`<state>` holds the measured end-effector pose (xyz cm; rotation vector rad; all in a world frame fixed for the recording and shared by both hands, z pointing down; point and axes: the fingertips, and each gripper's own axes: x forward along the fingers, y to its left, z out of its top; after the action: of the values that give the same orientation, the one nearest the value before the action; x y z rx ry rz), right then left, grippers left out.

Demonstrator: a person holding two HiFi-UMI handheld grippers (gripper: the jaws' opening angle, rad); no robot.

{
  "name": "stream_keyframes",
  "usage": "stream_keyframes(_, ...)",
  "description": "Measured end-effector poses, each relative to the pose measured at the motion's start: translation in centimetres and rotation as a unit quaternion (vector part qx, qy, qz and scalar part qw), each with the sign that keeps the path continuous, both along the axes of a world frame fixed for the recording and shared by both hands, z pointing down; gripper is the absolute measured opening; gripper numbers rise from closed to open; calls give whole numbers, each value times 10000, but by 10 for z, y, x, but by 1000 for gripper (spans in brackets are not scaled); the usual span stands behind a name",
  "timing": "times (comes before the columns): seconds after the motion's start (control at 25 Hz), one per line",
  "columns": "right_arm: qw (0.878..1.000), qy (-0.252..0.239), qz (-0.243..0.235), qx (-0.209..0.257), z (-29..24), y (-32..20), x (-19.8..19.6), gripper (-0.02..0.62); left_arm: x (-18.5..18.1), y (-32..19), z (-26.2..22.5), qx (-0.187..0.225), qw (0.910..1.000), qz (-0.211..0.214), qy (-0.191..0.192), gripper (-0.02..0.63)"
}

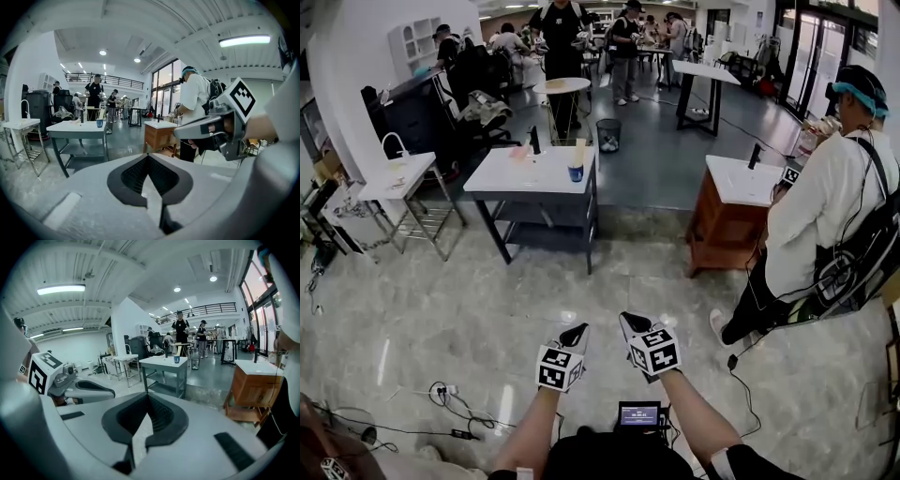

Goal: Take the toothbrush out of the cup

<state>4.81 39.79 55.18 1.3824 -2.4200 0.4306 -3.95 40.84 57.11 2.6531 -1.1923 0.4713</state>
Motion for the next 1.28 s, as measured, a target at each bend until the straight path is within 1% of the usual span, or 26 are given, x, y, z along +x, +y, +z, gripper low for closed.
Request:
stream_keyframes(0.28,9999,-17,-100,9,7,-10,19,9,17,-5,6,7,9999,-130,-63,9)
stream_keyframes(0.6,9998,-3,-123,-148,21,-40,26,9,17,-34,21,-141,9997,-164,-116,9)
stream_keyframes(0.88,9997,39,-8,-221,34,-108,13,9,-2,-108,38,-236,9996,-99,-93,9)
stream_keyframes(1.12,9994,110,224,-239,27,-182,-2,9,-18,-183,34,-246,9996,128,-30,9)
stream_keyframes(1.28,9991,156,305,-246,29,-215,-13,9,-31,-220,37,-266,9994,237,-45,9)
